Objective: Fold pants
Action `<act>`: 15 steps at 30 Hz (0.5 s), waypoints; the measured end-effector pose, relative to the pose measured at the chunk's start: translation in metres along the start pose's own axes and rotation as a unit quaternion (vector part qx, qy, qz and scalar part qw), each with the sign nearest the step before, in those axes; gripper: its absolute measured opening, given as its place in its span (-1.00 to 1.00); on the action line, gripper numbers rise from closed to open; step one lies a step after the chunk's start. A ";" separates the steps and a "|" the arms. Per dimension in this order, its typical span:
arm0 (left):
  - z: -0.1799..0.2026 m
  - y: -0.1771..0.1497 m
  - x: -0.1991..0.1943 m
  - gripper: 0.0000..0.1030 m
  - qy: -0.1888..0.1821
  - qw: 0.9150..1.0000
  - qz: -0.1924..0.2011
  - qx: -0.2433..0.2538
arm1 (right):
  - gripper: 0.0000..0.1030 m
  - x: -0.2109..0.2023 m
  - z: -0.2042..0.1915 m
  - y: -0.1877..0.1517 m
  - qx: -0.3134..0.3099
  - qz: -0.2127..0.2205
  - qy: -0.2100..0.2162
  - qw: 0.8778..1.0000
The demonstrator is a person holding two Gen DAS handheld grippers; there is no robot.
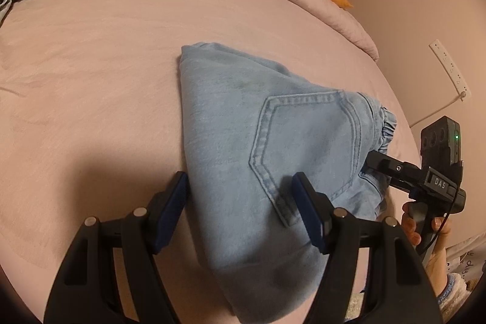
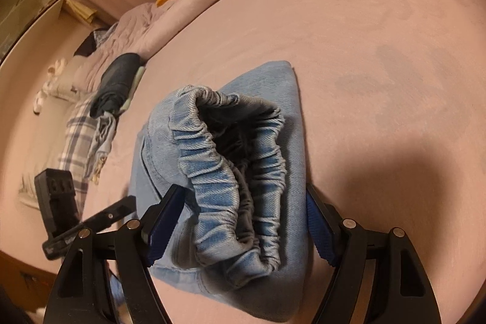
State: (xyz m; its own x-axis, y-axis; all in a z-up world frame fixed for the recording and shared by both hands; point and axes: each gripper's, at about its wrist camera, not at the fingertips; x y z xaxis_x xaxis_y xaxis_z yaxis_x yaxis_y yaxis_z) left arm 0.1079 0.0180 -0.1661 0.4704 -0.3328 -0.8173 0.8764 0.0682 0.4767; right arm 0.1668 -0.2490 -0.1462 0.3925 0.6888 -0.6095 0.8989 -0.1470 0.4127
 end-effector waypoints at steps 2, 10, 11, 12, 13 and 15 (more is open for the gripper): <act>0.001 0.002 0.002 0.34 -0.001 1.000 0.001 0.003 | 0.52 0.000 0.001 0.000 -0.001 -0.001 0.003 1.000; 0.001 0.003 0.004 0.35 -0.004 1.000 0.002 0.000 | 0.56 0.008 0.000 0.006 -0.015 -0.007 0.019 1.000; 0.002 0.003 0.005 0.35 -0.005 1.000 0.002 -0.002 | 0.56 0.008 0.000 0.007 -0.016 -0.007 0.021 1.000; 0.003 0.003 0.005 0.35 -0.006 1.000 0.003 -0.002 | 0.56 0.009 0.000 0.007 -0.017 -0.005 0.022 1.000; 0.003 0.004 0.006 0.35 -0.006 1.000 0.003 -0.002 | 0.56 0.010 0.000 0.008 -0.019 -0.003 0.024 1.000; 0.005 0.004 0.007 0.36 -0.006 1.000 0.004 -0.002 | 0.56 0.012 -0.002 0.008 -0.025 -0.002 0.024 0.999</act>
Point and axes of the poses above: each gripper's, at about its wrist camera, not at the fingertips, and x roughly the way its jaws point, z to its right, y to its top, and after that the axes turned 10 degrees about y, right-handed
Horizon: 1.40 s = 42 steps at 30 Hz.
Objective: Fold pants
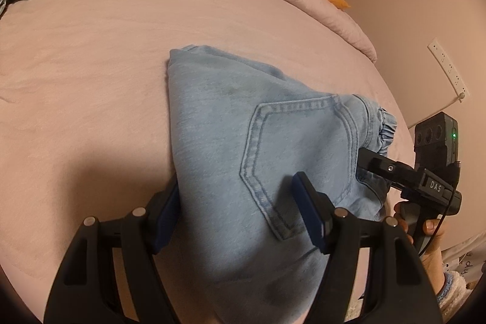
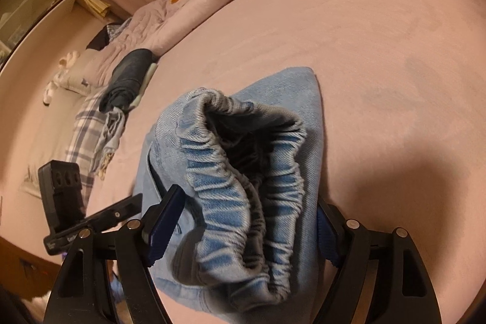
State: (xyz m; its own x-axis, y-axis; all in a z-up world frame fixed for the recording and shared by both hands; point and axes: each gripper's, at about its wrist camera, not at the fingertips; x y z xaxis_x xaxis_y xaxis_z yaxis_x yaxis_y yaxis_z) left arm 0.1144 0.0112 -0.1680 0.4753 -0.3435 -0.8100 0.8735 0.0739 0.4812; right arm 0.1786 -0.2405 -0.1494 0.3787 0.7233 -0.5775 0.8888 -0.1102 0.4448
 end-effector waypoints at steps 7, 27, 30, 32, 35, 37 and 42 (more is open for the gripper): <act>0.003 0.003 0.005 0.39 -0.004 1.000 0.004 -0.005 | 0.57 0.012 -0.007 0.003 -0.024 0.010 0.000 1.000; 0.015 0.002 0.004 0.28 0.044 0.999 0.018 0.015 | 0.39 0.014 -0.031 -0.002 -0.065 0.035 -0.077 0.994; 0.016 0.002 0.003 0.25 0.051 0.998 0.021 0.017 | 0.32 0.012 -0.039 -0.004 -0.081 0.044 -0.093 0.991; 0.016 0.001 0.001 0.11 0.054 0.998 0.026 0.016 | 0.25 0.011 -0.043 -0.005 -0.086 0.051 -0.099 0.990; 0.016 0.000 -0.004 -0.03 0.055 0.998 0.033 0.017 | 0.18 0.008 -0.050 -0.008 -0.098 0.067 -0.108 0.987; 0.016 0.000 -0.006 -0.09 0.054 0.998 0.035 0.016 | 0.15 0.006 -0.054 -0.008 -0.103 0.075 -0.111 0.986; 0.015 -0.001 -0.013 -0.15 0.046 0.998 0.043 0.010 | 0.11 0.002 -0.061 -0.007 -0.108 0.090 -0.107 0.984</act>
Point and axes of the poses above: each gripper's, at about its wrist camera, not at the fingertips, and x roughly the way its jaws point, z to its right, y to its top, and after that the axes turned 10 degrees about y, right-handed
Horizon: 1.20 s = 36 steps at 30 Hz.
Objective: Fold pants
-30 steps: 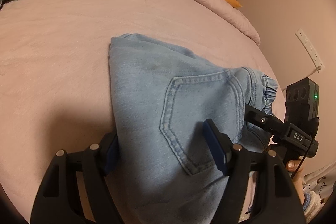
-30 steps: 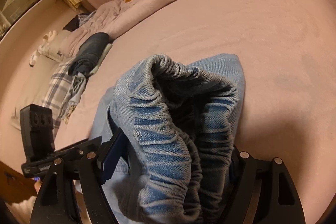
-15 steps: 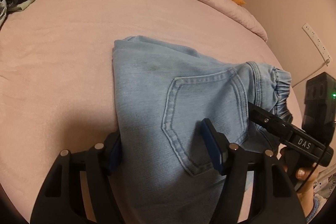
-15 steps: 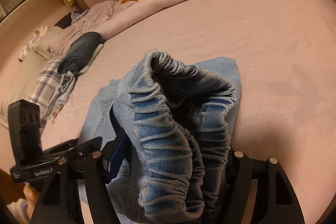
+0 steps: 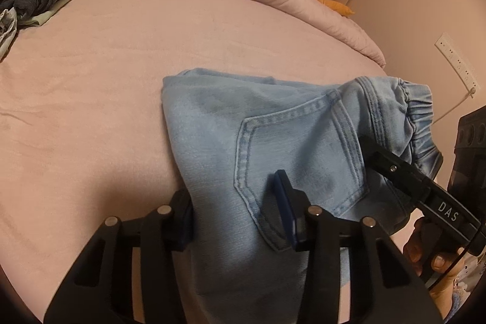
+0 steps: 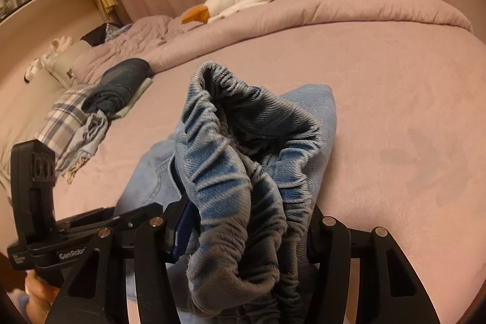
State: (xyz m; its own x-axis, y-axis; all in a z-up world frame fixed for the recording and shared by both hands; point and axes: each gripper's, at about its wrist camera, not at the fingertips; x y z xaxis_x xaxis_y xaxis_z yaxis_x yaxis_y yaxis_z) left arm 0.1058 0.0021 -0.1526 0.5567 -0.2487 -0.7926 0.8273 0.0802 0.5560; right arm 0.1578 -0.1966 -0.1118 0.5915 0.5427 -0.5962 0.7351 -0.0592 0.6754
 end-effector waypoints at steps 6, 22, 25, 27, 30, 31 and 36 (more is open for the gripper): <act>-0.006 0.005 -0.013 -0.16 -0.004 1.000 0.017 -0.016 | 0.08 -0.005 -0.012 0.004 -0.009 0.014 0.007 1.000; -0.033 0.036 -0.029 -0.16 0.018 0.998 0.045 -0.040 | 0.08 0.016 -0.044 0.029 -0.041 0.036 0.040 0.998; -0.041 0.044 -0.028 -0.16 0.020 0.998 0.047 -0.043 | 0.08 0.022 -0.047 0.035 -0.045 0.035 0.045 0.997; -0.045 0.050 -0.026 -0.16 0.022 0.998 0.047 -0.045 | 0.08 0.026 -0.048 0.038 -0.048 0.035 0.048 0.997; -0.051 0.057 -0.022 -0.16 0.027 0.997 0.047 -0.046 | 0.08 0.033 -0.051 0.043 -0.049 0.036 0.051 0.997; -0.053 0.059 -0.021 -0.16 0.028 0.997 0.047 -0.047 | 0.08 0.036 -0.052 0.045 -0.050 0.035 0.053 0.997; -0.062 0.072 -0.012 -0.16 0.034 0.997 0.048 -0.047 | 0.08 0.050 -0.053 0.052 -0.047 0.033 0.059 0.997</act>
Point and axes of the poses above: each gripper's, at about its wrist camera, not at the fingertips, and x roughly the way its jaws point, z to its right, y to its top, and after that the axes turned 10 degrees about y, right-handed
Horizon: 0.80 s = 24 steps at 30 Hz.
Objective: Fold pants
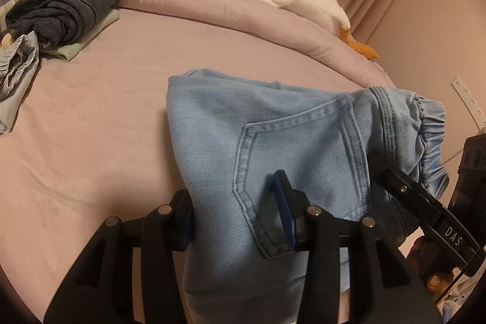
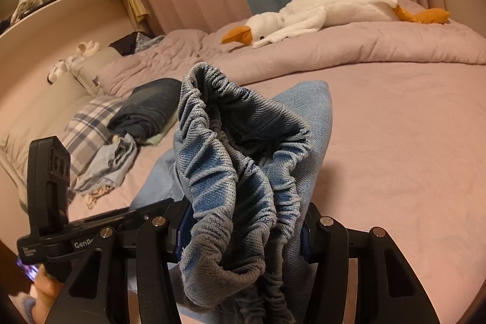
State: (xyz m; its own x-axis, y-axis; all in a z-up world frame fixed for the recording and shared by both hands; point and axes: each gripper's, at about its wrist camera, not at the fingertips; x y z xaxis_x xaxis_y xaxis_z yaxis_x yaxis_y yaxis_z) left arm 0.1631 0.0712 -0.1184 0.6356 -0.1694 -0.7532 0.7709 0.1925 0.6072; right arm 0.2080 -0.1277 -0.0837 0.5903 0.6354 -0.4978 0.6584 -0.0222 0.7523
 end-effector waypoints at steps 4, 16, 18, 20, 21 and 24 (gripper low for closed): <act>-0.003 0.010 0.009 -0.16 0.003 1.000 0.005 0.000 | 0.08 0.011 0.003 0.005 0.004 0.004 0.001 1.000; -0.011 0.031 0.045 -0.16 0.025 1.000 -0.011 0.001 | 0.08 0.045 0.021 0.013 0.030 -0.003 0.001 1.000; -0.014 0.031 0.052 -0.16 0.025 0.999 -0.021 -0.001 | 0.08 0.052 0.027 0.013 0.044 -0.013 0.002 0.999; -0.015 0.031 0.055 -0.16 0.026 0.999 -0.026 0.001 | 0.08 0.057 0.033 0.011 0.056 -0.024 0.002 0.998; -0.016 0.031 0.057 -0.15 0.027 0.999 -0.030 0.004 | 0.08 0.059 0.035 0.011 0.059 -0.027 0.003 0.998; -0.020 0.031 0.064 -0.09 0.034 0.998 -0.045 0.003 | 0.16 0.067 0.045 0.010 0.069 -0.056 -0.003 0.996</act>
State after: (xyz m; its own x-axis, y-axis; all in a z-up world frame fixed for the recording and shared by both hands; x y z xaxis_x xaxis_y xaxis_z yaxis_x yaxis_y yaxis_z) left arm 0.2267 0.0857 -0.1534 0.5601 -0.1194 -0.8198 0.8248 0.1734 0.5382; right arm 0.2751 -0.1205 -0.1293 0.5120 0.6351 -0.5784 0.7780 -0.0573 0.6257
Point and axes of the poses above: each gripper's, at about its wrist camera, not at the fingertips, and x roughly the way its jaws point, z to its right, y to its top, and after that the axes turned 10 degrees about y, right-handed
